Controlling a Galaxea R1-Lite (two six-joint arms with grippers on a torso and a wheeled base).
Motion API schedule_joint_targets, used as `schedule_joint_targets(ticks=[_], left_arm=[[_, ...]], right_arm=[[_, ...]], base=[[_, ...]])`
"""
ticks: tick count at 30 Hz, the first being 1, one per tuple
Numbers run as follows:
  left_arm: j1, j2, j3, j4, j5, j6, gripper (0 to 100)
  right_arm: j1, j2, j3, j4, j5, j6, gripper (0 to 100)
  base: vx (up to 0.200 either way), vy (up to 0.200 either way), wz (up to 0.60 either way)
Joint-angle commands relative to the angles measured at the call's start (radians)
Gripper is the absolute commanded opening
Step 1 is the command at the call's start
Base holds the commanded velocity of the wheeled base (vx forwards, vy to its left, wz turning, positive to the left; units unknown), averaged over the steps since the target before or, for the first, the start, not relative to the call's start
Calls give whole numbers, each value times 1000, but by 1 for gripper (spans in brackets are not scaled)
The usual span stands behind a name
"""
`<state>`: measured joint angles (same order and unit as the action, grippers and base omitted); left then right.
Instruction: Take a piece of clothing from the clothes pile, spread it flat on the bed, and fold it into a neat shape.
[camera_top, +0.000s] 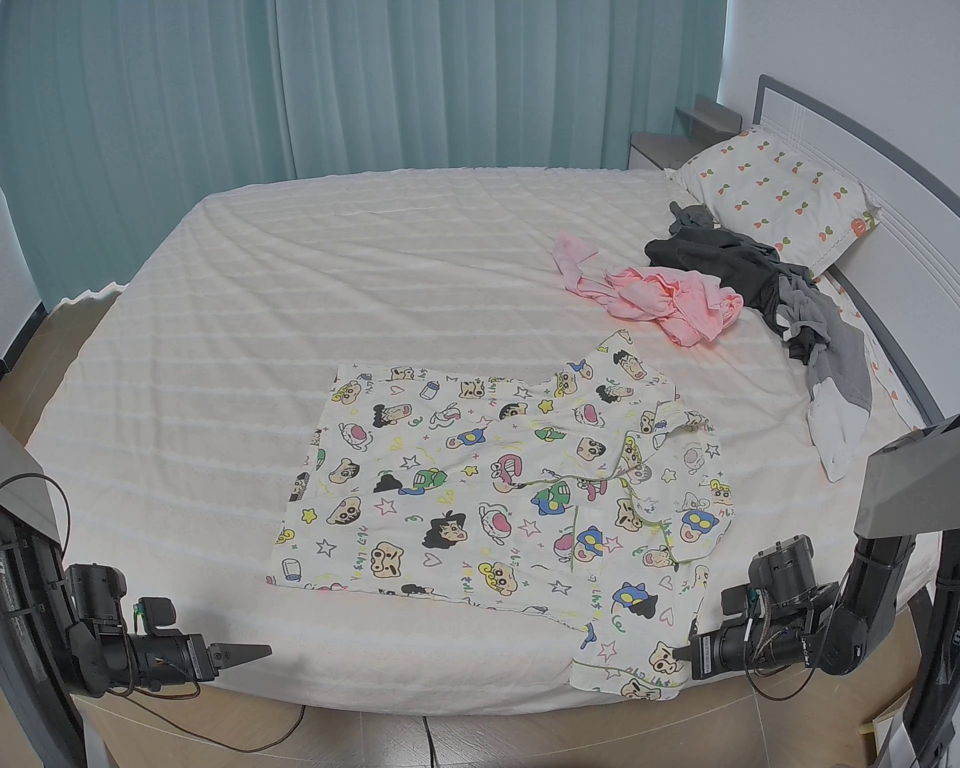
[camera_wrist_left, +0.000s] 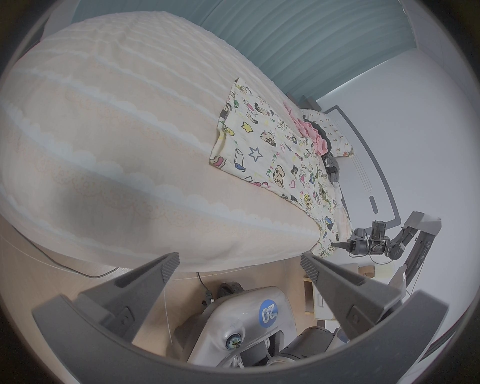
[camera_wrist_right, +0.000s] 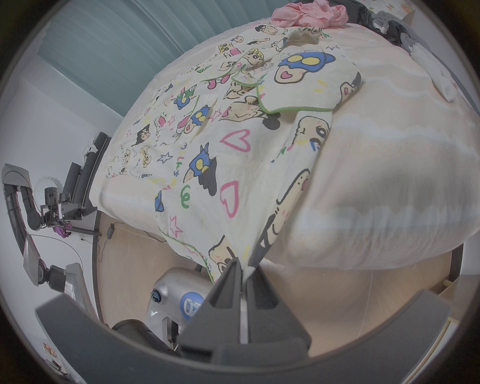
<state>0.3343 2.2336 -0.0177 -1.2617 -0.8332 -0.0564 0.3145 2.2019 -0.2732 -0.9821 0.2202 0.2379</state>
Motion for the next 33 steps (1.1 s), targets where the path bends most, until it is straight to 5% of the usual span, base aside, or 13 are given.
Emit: schedule_joint_targets(ticks=[1, 4, 8, 11, 22, 33], left_arm=[[-31, -54, 12, -2, 6, -36, 100], [-121, -121, -11, -19, 112, -221, 100], [-316, -138, -114, -53, 465, -513, 100], [-417, -109, -160, -67, 635, -594, 100], [-474, -35, -272, -70, 767, -597, 100], [-471, 21, -311, -70, 781, -597, 100]], right_arm=[[-8, -5, 14, -1, 10, -9, 0], [-15, -5, 11, -9, 33, -8, 0], [-12, -7, 20, -9, 42, -8, 0], [-12, -7, 23, -13, 42, -3, 0], [-11, -21, 37, -21, 47, -2, 0], [-5, -22, 48, -23, 48, -3, 0]], base=[[0, 0, 0], [0, 0, 0], [0, 0, 0], [0, 0, 0], [0, 0, 0], [0, 0, 0]])
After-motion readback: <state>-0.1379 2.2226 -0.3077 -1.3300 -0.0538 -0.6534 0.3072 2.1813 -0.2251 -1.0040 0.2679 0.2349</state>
